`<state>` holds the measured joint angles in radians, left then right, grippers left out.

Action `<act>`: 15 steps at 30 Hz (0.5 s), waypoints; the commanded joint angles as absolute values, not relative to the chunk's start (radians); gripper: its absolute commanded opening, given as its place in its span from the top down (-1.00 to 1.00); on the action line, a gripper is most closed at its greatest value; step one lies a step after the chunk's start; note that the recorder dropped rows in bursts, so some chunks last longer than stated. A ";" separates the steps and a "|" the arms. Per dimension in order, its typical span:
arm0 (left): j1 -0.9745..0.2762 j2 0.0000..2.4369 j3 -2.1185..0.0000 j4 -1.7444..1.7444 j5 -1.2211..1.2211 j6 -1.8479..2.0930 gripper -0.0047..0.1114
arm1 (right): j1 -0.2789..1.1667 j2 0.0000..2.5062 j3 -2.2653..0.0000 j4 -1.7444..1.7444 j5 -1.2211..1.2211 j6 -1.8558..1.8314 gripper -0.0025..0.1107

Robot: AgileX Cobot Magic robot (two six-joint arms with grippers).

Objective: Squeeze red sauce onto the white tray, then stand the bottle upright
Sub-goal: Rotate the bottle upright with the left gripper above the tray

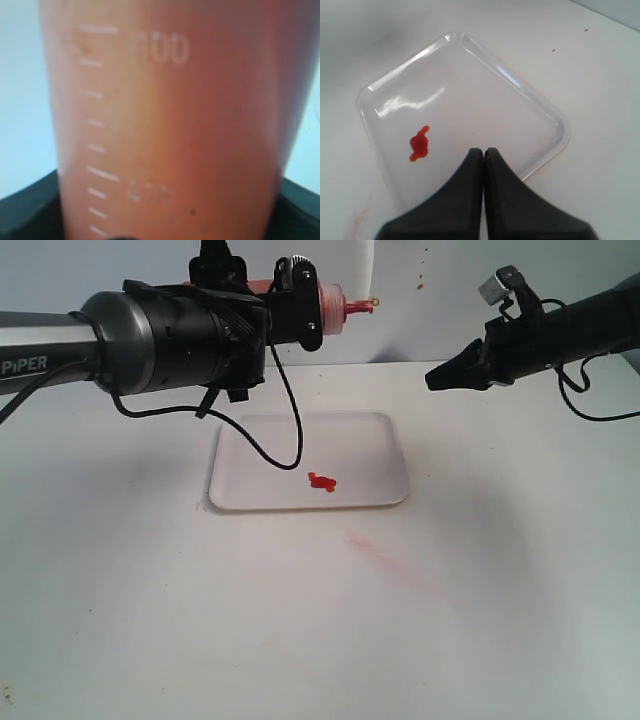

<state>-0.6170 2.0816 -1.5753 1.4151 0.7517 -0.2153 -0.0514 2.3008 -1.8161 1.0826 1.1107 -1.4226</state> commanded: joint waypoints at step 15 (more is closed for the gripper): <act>-0.615 2.011 -1.423 1.476 0.702 -0.768 0.92 | -0.058 2.291 -1.811 1.082 1.107 -1.424 0.96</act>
<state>-0.6170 2.0576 -1.4621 1.4154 0.7349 -0.6658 -0.0514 2.3008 -1.8161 1.0826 1.1107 -1.4226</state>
